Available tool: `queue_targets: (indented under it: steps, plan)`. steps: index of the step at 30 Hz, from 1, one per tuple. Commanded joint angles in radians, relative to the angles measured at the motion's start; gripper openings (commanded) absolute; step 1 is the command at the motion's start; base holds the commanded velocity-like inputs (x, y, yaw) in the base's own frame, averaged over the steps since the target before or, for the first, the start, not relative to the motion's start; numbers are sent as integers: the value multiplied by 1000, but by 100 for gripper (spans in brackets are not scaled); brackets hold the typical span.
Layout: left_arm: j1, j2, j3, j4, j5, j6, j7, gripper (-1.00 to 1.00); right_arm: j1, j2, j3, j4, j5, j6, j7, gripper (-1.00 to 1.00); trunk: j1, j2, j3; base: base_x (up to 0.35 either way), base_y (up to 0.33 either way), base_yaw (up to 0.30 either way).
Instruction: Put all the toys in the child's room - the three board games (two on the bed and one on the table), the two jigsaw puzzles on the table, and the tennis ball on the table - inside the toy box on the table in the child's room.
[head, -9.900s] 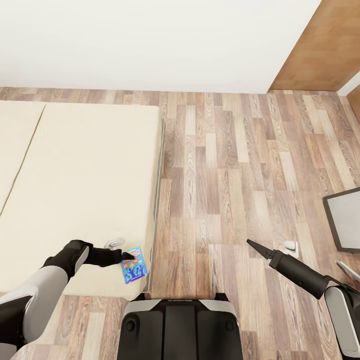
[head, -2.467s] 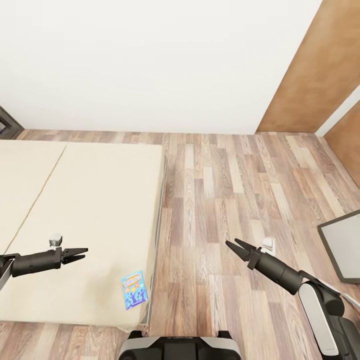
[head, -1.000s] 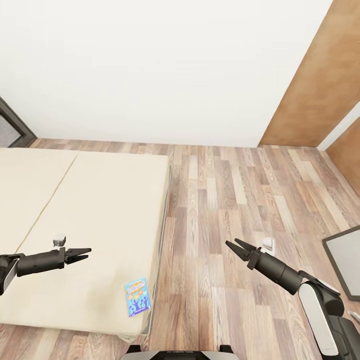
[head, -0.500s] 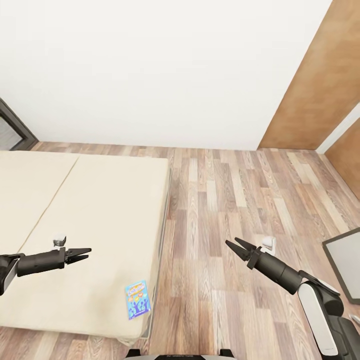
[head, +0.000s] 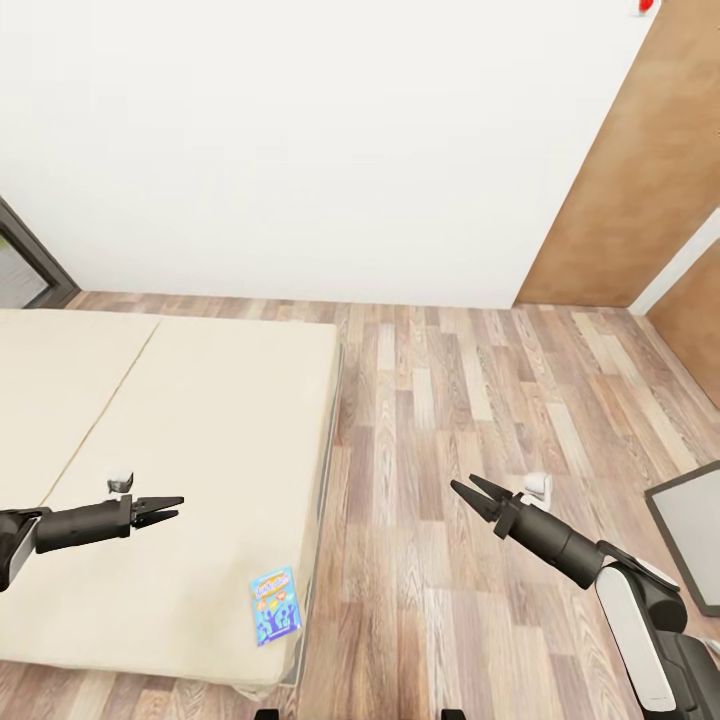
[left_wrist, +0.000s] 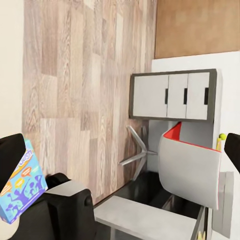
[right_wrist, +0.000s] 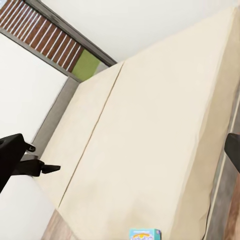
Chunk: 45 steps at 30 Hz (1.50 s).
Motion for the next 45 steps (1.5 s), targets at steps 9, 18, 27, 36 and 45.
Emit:
queue_targets:
  steps: [9,18,27,36,45]
  plan:
    - [0,-8,6,0,-12,11,-7,100,-1,0,-2,0,-6,7,2,100,1,-2,13,0,0,0]
    - [0,-12,7,0,-14,10,-7,100,-1,0,-2,1,-7,7,0,100,1,-2,28,0,0,0]
    - [0,-11,7,0,-18,11,8,100,-1,-1,-2,1,-7,7,0,100,1,-2,43,0,0,0]
    - [0,-11,5,-7,-16,11,10,100,-1,0,-1,1,-7,7,1,100,1,-2,58,0,0,0]
    - [0,-11,2,-8,-19,12,16,100,-1,-1,-2,1,-6,7,1,100,1,-2,73,0,0,0]
